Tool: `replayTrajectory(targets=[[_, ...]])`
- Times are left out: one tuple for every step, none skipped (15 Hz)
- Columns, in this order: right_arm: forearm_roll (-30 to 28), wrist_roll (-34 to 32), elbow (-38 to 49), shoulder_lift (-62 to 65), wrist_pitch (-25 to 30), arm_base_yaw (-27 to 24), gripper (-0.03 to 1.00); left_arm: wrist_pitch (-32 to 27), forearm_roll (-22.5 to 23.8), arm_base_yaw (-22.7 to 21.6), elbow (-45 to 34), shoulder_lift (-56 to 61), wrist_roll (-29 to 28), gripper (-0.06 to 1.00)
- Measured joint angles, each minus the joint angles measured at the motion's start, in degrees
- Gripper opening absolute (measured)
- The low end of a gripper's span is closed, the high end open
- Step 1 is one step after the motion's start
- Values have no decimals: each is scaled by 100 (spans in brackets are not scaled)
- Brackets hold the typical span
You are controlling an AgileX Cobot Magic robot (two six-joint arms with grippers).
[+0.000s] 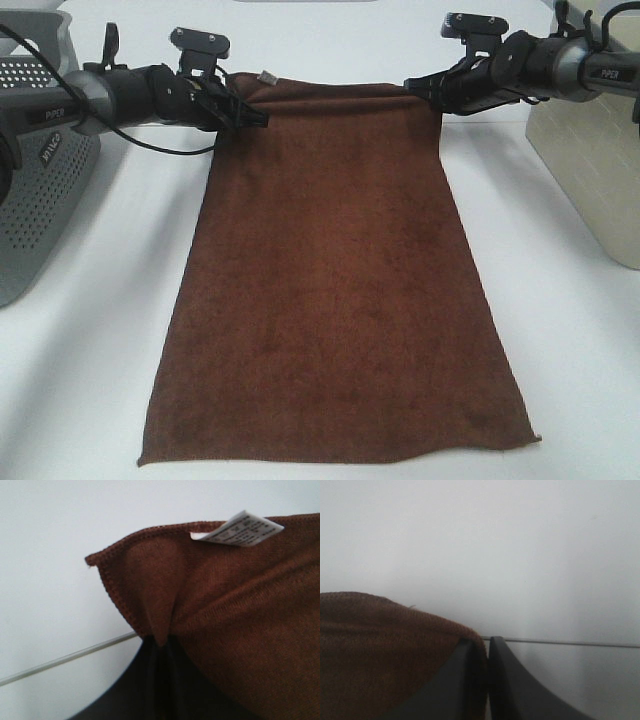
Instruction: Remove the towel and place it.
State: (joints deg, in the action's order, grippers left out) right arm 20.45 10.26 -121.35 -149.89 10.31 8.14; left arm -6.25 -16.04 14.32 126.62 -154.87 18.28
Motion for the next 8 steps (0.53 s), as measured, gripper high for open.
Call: replayTrajectory(targets=[[0, 0, 0, -23, -6, 0, 17, 52, -17, 11, 0, -40, 0, 0], [34, 0, 0, -69, -23, 0, 19, 132, -23, 11, 0, -69, 0, 0], [92, 0, 0, -103, -63, 0, 22, 218, -29, 17, 0, -92, 0, 0], [155, 0, 0, -149, -138, 0, 26, 309, -29, 17, 0, -120, 0, 1], [195, 0, 0, -155, -160, 0, 32, 384, -40, 17, 0, -155, 0, 3], [258, 0, 0, -160, -206, 0, 39, 447, -69, 17, 0, -183, 0, 7], [286, 0, 0, -160, -292, 0, 47, 504, -120, 17, 0, -201, 0, 15], [304, 0, 0, -160, -304, 0, 55, 625, -201, 17, 0, -212, 0, 28]])
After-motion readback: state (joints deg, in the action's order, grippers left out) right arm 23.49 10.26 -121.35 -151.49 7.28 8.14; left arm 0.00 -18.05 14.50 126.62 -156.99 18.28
